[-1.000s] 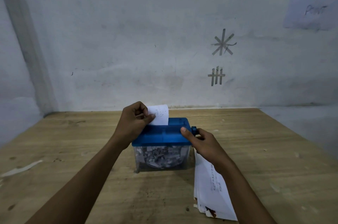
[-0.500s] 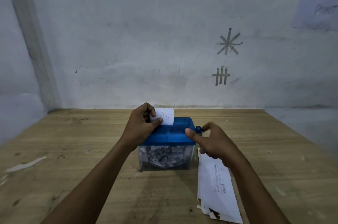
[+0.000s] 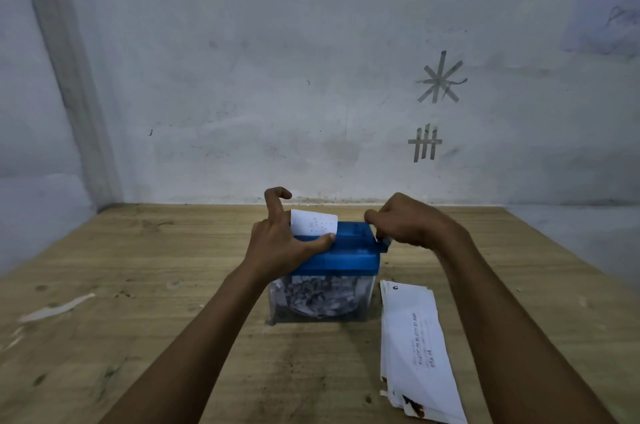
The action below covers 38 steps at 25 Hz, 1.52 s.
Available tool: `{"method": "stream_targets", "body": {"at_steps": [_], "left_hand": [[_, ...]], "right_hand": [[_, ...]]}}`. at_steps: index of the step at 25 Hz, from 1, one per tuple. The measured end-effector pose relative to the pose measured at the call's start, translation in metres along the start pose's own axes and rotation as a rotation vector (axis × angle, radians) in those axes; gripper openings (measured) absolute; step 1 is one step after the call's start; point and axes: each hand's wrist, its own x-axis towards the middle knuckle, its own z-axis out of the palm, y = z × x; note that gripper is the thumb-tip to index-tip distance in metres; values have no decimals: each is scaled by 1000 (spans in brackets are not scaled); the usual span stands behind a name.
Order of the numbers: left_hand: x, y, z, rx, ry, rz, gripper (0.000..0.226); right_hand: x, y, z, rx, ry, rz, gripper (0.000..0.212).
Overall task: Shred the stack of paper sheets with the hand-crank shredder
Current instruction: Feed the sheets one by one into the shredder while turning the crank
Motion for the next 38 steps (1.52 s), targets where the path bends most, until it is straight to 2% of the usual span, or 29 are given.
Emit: {"method": "stream_targets", "body": {"at_steps": [2,4,6,8,12,15,17,20,23,25,28,31,34,38], "left_hand": [[0,-1,1,30,10,23,93],[2,-3,3,66,15,44,92],[4,-6,4,80,20,55,89],[4,-10,6,78,25,62,89],[6,-11,6,74,14,52,94],[5,-8,7,97,36,74,100],[2,-5,8,157,57,108,107],[-1,-1,9,198,78,90,113],[0,3,9,219,73,49,114],[0,5,9,237,61,47,115],[3,3,8,240,68,80,113],[6,-4,7,180,48,99,112],[8,-8,9,139,18,97,112],[7,-9,10,92,12,82,117]], "right_hand": [[9,5,-21,22,-216,-11,47],[3,25,-29,88,-313,-150,38],[-9,46,-25,276,-275,-294,31],[-8,55,-14,463,-174,-321,35],[18,51,20,699,-47,-200,34],[32,55,59,962,-48,11,19],[28,61,84,1025,-43,160,20],[7,69,104,1036,-62,220,26],[-31,66,106,891,5,207,32],[-58,61,102,769,112,140,40],[-78,54,72,579,278,-89,48],[-76,51,52,689,328,-245,39],[-55,43,46,729,463,-323,29],[-4,32,31,649,492,-268,49]]}}
